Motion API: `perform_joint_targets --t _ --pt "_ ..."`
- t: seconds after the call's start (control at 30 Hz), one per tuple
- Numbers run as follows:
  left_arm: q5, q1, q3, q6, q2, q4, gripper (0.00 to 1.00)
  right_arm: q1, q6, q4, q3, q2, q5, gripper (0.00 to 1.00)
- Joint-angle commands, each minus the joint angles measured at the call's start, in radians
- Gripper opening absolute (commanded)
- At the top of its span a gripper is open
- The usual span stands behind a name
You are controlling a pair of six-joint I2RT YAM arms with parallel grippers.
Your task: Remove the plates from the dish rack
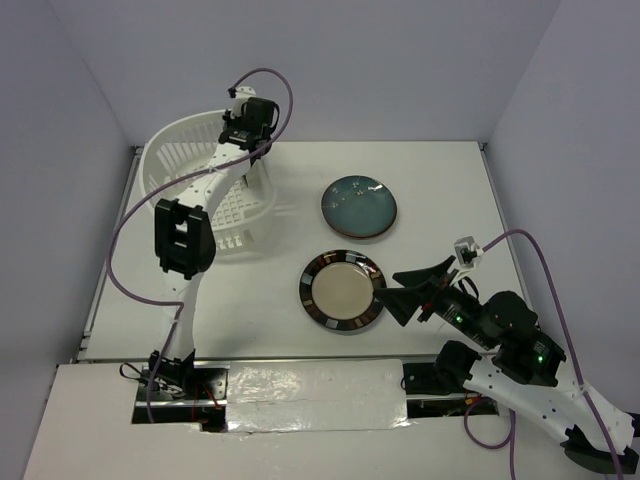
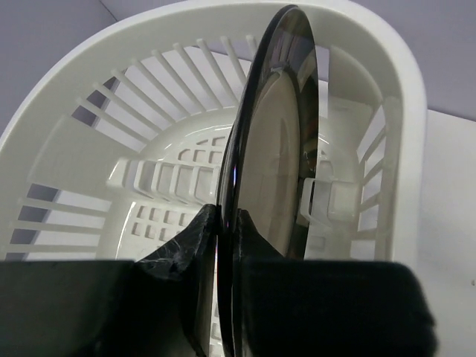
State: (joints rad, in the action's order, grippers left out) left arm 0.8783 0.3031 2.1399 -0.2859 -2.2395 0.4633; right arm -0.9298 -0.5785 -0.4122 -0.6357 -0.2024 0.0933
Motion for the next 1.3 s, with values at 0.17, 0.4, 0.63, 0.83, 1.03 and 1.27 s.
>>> perform_joint_targets --t 0.17,0.4,0.63,0.83,1.03,1.27 --pt "0.131 -0.010 0.180 0.123 -0.045 -0.028 0.00 -0.006 0.014 0.019 -0.030 -0.012 0.013 0.99" --pt "0.061 -0.039 0.149 0.125 0.035 -0.026 0.00 -0.006 0.016 0.023 -0.028 -0.023 0.009 0.99" --pt "-0.013 -0.039 0.153 0.132 0.089 -0.020 0.00 -0.006 0.016 0.018 -0.030 -0.020 0.019 0.99" --pt "-0.047 -0.041 0.159 0.178 0.106 -0.049 0.00 -0.006 0.017 0.021 -0.029 -0.014 0.014 0.99" --pt "-0.044 -0.038 0.157 0.173 0.142 -0.034 0.00 -0.006 0.016 0.024 -0.028 -0.020 0.016 0.99" --pt "-0.093 -0.012 0.121 0.149 0.256 -0.041 0.00 -0.007 0.020 0.021 -0.035 -0.038 0.028 0.99"
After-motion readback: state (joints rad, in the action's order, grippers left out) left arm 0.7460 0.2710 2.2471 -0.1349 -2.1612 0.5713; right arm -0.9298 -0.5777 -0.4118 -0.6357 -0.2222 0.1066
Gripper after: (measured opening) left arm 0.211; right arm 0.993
